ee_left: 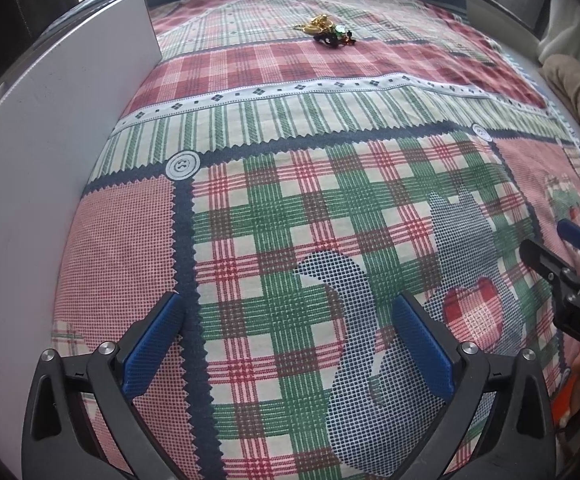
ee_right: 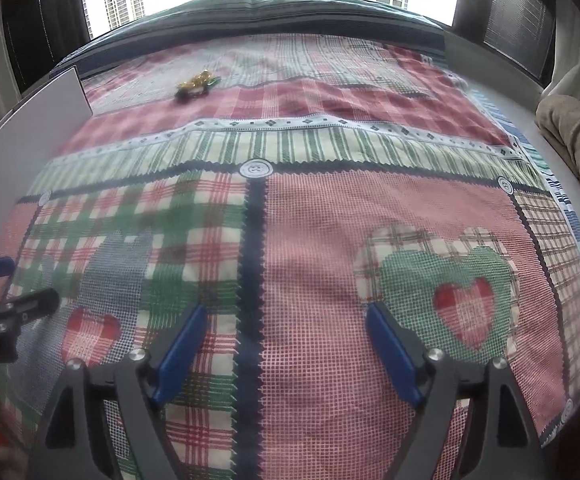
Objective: Organize jewelry
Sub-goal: 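Move both tools back over the gold earrings and green pendant, then grasp the gold earring cluster with the left gripper and lift it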
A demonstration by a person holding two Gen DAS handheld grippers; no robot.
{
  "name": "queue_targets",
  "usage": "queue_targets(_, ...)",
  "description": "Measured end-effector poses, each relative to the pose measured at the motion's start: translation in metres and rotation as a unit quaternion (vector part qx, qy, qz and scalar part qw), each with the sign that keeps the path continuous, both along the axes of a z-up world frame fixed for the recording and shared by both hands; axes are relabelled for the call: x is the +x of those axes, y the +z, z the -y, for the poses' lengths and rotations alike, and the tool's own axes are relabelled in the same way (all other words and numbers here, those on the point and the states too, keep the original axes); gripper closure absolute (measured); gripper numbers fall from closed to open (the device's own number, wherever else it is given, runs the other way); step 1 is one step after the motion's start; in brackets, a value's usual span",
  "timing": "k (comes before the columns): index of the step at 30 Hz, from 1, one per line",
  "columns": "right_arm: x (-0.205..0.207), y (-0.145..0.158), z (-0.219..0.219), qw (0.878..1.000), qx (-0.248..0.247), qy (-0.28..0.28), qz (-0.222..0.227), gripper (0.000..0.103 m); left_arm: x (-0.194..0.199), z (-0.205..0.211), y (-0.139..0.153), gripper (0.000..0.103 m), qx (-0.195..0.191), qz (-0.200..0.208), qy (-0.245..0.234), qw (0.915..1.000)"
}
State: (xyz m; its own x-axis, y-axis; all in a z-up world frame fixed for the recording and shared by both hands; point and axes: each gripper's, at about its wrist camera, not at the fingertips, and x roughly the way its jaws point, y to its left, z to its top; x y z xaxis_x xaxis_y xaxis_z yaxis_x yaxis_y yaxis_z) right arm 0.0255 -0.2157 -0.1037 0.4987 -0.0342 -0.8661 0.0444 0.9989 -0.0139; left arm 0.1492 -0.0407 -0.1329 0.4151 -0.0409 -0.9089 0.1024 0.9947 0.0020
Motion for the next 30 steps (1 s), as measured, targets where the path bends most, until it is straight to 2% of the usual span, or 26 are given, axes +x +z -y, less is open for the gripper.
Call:
queue_targets(3,0.001,-0.001,-0.003,1.000,0.001,0.008,0.000,0.013,-0.002,-0.001,0.000,0.000,-0.003,0.006,-0.012,0.9999)
queue_targets(6,0.001,-0.001,-0.003,1.000,0.003,0.008,0.000,0.013,0.001,-0.004,0.003,0.001,-0.011,-0.014,-0.017,0.9997)
queue_targets(8,0.000,-0.002,-0.002,1.000,0.003,0.014,-0.001,0.013,0.006,-0.010,0.011,0.001,-0.032,-0.026,-0.014,0.9990)
queue_targets(13,-0.003,-0.002,-0.001,1.000,0.003,0.020,0.002,0.013,0.037,-0.015,0.062,0.001,-0.099,-0.018,-0.007,0.9949)
queue_targets(16,-0.005,-0.002,-0.001,1.000,0.002,0.013,0.003,0.013,0.073,-0.008,0.092,0.001,-0.137,-0.004,-0.014,0.9904)
queue_targets(18,-0.003,-0.002,-0.001,1.000,0.002,0.011,-0.003,0.013,0.106,-0.001,0.100,0.001,-0.152,-0.003,-0.014,0.9882)
queue_targets(21,-0.001,-0.001,0.000,1.000,0.004,0.015,-0.012,0.013,0.164,0.011,0.095,0.001,-0.135,0.003,-0.013,0.9907)
queue_targets(25,-0.001,-0.001,0.001,1.000,0.006,0.022,-0.013,0.013,0.235,0.025,0.081,0.012,-0.081,0.024,-0.007,0.9964)
queue_targets(30,-0.001,0.000,0.001,0.999,0.007,0.030,-0.019,0.012,0.291,0.041,0.051,0.014,-0.074,0.021,0.016,0.9969)
